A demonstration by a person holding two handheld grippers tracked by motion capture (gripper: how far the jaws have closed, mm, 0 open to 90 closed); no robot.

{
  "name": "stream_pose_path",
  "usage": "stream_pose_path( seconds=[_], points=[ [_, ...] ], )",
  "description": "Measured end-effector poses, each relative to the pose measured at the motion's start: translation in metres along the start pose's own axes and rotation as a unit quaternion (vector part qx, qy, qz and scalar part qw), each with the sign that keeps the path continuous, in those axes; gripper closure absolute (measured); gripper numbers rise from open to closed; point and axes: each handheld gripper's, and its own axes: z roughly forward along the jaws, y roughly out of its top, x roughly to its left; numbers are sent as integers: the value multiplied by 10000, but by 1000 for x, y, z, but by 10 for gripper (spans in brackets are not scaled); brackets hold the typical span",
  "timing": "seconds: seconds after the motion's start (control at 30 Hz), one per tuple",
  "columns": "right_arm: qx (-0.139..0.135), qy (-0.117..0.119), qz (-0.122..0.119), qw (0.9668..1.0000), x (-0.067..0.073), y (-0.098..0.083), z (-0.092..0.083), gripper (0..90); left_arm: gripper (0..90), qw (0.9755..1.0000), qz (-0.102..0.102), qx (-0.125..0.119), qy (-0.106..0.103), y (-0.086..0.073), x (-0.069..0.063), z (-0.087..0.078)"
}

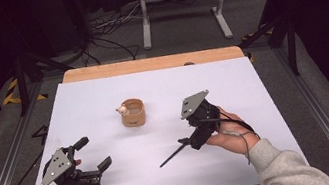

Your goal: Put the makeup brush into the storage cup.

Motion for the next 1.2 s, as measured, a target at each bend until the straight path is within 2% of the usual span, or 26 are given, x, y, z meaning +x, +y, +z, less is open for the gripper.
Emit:
stream_pose_path(
  seconds=[0.23, 0.4, 0.5, 0.73, 0.8, 0.9, 0.93, 1.07, 1.2],
  points=[
    [588, 197, -231, 9978, -1, 11, 9, 39, 0, 10000, -7, -23, -8, 0, -1, 0],
    [825, 219, -451, 9953, 0, 21, 12, 39, 0, 10000, -4, -8, -36, -1, 0, 0],
    [906, 220, -502, 9944, -1, 24, 13, 39, 0, 10000, 1, -9, -45, -1, 0, 0],
    [1220, 373, -510, 9905, -2, 28, 21, 39, 0, 10000, -35, -13, -63, -1, 1, -1],
    [1275, 487, -471, 9895, -2, 28, 26, 39, 0, 10000, -33, -10, -76, 0, 1, -1],
    [1446, 724, -360, 9862, -3, 26, 36, 41, 0, 10000, -38, -18, -79, -1, 1, -1],
    [1446, 724, -360, 9862, -3, 26, 36, 41, 0, 10000, -38, -18, -79, -1, 1, -1],
    [1632, 851, -328, 9824, -3, 24, 45, 48, 0, 9999, -69, -21, -79, -1, 1, -1],
    [1713, 870, -350, 9807, -2, 23, 52, 57, 0, 10000, -42, -22, -86, 0, 2, -1]
  ],
)
